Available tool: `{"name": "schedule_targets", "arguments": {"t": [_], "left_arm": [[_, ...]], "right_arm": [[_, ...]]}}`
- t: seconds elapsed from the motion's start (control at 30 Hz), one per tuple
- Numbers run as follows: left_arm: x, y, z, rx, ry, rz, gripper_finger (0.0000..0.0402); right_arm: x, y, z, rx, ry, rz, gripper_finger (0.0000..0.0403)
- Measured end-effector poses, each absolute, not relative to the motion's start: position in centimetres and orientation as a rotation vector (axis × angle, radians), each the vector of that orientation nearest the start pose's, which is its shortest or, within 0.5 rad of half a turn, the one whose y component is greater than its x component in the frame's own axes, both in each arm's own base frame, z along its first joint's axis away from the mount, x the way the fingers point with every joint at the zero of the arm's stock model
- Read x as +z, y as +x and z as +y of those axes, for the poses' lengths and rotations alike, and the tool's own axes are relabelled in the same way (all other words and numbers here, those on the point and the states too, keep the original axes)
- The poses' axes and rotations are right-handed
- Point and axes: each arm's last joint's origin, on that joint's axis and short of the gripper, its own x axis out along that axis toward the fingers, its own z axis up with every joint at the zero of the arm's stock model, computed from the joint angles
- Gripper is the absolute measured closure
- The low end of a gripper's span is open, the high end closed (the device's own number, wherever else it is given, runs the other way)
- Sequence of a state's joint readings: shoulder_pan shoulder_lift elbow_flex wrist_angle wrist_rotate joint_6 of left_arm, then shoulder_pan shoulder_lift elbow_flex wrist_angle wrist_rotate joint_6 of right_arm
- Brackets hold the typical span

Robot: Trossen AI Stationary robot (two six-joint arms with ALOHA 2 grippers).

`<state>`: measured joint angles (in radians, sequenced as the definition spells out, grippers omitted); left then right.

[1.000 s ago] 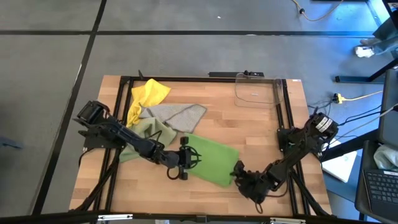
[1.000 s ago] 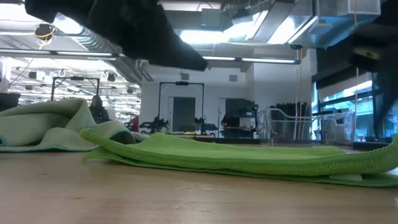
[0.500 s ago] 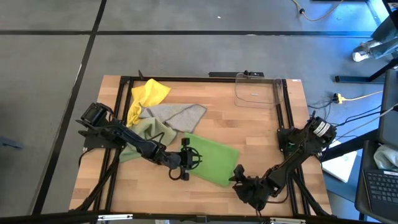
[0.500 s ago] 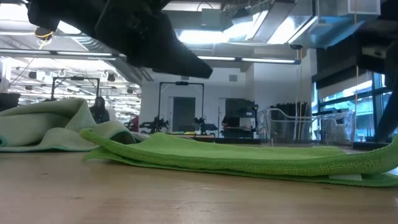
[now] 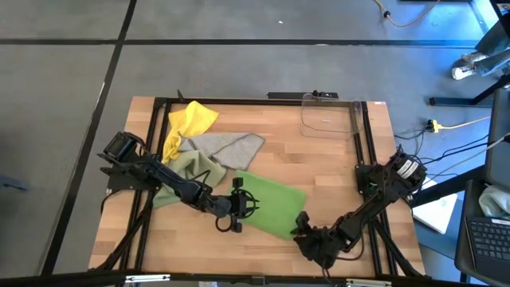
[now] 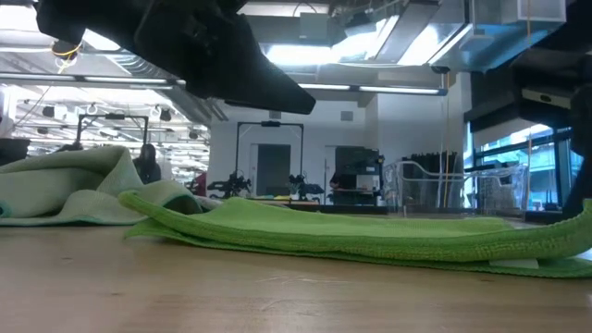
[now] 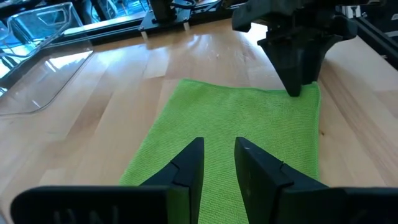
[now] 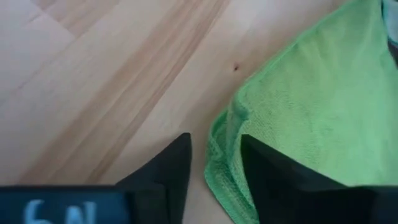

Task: Fold microfiber towels
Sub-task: Fold the green cloth

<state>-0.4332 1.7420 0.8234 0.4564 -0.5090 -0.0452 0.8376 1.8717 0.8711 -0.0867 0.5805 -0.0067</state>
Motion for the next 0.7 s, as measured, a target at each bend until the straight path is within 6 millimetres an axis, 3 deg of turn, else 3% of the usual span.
{"name": "schedule_targets", "arguments": {"t": [0.33,0.57,0.7], "left_arm": [[16.4,31.9,-13.2,0.084,0.166,0.411,0.0318],[16.4,31.9,-13.2,0.088,0.166,0.41,0.0318],[16.4,31.9,-13.2,0.087,0.167,0.411,0.0318]], "right_arm": [[9.8,23.1,22.5,0.238,-0.747,0.85,0.0392],[10.0,23.2,22.3,0.225,-0.808,0.844,0.0393],[11.7,23.7,22.7,0.228,-0.87,0.877,0.0396]]}}
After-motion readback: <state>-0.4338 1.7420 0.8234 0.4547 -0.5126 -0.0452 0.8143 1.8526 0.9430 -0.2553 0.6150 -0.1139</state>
